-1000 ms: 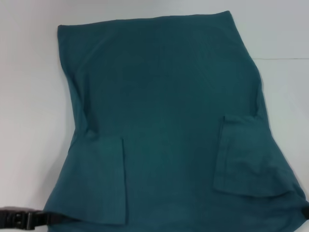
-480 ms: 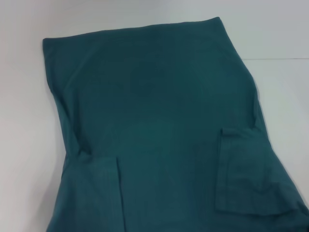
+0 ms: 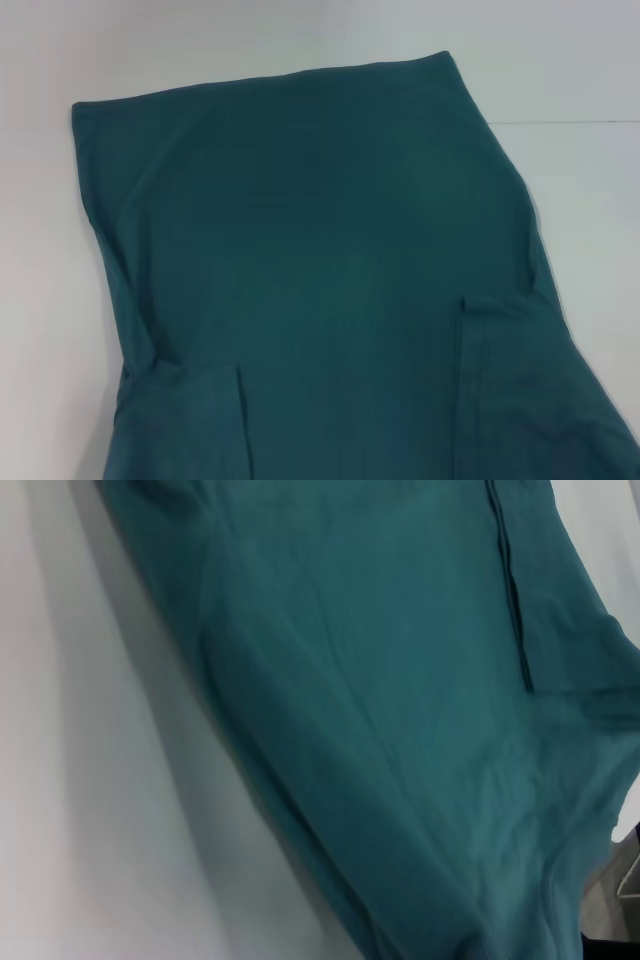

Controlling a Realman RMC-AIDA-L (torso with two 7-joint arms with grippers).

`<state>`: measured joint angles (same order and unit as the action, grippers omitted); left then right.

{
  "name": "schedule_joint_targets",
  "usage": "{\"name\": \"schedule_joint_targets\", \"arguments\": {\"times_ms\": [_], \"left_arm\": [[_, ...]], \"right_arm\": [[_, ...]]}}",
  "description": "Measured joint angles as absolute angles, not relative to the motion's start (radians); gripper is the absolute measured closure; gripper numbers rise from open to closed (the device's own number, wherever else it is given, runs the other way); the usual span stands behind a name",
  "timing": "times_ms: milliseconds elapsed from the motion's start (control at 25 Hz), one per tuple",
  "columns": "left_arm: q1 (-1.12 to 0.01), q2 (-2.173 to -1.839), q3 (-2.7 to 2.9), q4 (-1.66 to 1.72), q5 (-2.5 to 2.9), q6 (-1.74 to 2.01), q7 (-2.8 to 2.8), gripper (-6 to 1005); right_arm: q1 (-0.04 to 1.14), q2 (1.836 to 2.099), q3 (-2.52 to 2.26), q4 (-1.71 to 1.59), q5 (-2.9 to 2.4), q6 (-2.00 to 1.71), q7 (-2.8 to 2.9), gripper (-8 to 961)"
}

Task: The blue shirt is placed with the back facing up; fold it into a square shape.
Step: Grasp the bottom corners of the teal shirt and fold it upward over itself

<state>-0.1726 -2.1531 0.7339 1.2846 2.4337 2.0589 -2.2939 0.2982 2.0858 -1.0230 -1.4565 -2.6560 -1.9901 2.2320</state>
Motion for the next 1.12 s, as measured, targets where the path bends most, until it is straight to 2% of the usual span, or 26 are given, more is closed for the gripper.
{"name": "schedule_joint_targets", "arguments": {"times_ms": [120, 320, 480, 800, 1000, 1120], "left_arm": [[-0.189, -2.141, 0.721, 1.286, 2.428, 2.064, -2.304, 976], [-0.241, -2.102, 0.694, 1.303, 2.383, 2.069, -2.351, 976], [-0.306, -2.067, 0.651, 1.301, 2.34, 2.068, -2.378, 976], [-0.51, -2.011, 0.601, 1.189, 2.353, 1.948, -2.376, 975], [-0.577, -1.992, 0.649, 1.151, 2.36, 1.778, -2.356, 975], [-0.603, -1.98, 0.679, 1.114, 2.362, 1.672, -2.342, 975]], "right_arm": [[0.296, 2.083, -1.004, -1.46, -2.623, -1.992, 2.211, 878], [0.299, 2.045, -0.939, -1.511, -2.453, -1.994, 2.211, 878], [0.361, 2.024, -0.82, -1.512, -2.352, -1.987, 2.22, 878], [0.54, 2.034, -0.734, -1.41, -2.355, -1.874, 2.315, 879], [0.628, 2.035, -0.746, -1.304, -2.433, -1.703, 2.375, 879], [0.666, 2.047, -0.751, -1.25, -2.47, -1.577, 2.398, 879]]}}
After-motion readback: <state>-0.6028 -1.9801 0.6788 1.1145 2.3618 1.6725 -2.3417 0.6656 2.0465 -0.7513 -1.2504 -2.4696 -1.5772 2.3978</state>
